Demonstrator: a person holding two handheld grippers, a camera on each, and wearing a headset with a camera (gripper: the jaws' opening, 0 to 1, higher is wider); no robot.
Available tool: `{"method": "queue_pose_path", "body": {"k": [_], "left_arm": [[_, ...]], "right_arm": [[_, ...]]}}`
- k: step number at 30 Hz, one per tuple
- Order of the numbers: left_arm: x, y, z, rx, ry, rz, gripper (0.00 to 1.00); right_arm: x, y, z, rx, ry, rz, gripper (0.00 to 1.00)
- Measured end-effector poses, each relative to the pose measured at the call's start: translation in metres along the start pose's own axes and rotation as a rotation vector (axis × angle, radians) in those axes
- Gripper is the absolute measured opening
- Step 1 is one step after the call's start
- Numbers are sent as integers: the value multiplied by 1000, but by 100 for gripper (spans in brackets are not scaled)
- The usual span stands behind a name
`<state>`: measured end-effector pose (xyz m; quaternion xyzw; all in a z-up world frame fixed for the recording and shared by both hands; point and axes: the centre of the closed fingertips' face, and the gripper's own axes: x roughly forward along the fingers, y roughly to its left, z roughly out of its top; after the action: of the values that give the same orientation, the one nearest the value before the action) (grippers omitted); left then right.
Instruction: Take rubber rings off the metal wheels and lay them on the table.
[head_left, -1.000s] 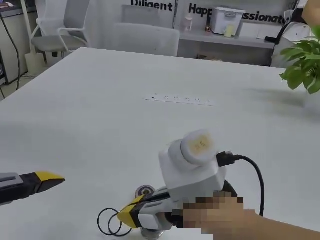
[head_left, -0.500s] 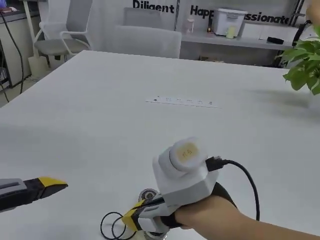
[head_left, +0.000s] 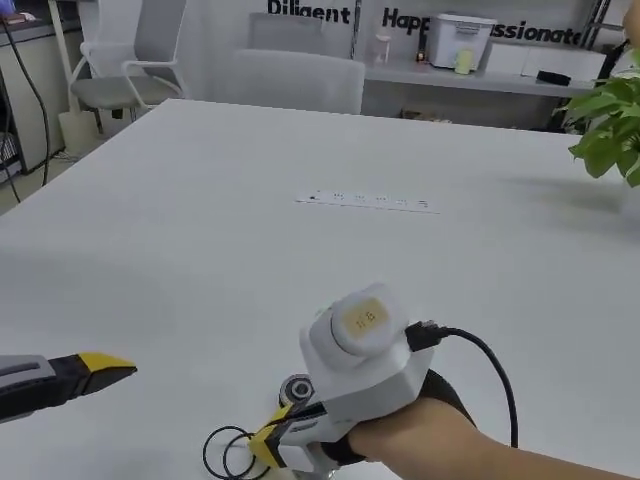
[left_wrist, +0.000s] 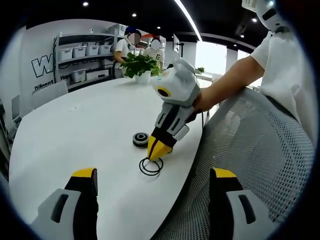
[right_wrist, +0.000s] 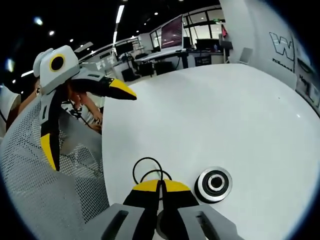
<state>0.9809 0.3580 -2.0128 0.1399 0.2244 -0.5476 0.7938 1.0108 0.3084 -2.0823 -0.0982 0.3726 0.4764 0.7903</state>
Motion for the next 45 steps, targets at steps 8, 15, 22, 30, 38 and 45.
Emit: {"method": "queue_pose_path", "body": {"k": [8,15,22,30,38,45], "left_arm": [[0,0,0,0,3,3,91],[0,0,-1,0,9,3,91],[-1,1,-1,-6,5,7,91],[-1,1,-1,-6,2,9,91],[-1,1,-1,-5,1,5,91],[0,-1,0,-3,-4,-2,90]], "right_arm": [[0,-1,0,-3,-1,-1,1],[-7,-6,7,6,-27,-8,4],[-18,-12,15,8,-60,-24,7],[-37,-24,33,31,-129,-58,10],[-65,-45,50,85,-224,-115,12],[-89,-62,60,153,-298,-158,13]]}}
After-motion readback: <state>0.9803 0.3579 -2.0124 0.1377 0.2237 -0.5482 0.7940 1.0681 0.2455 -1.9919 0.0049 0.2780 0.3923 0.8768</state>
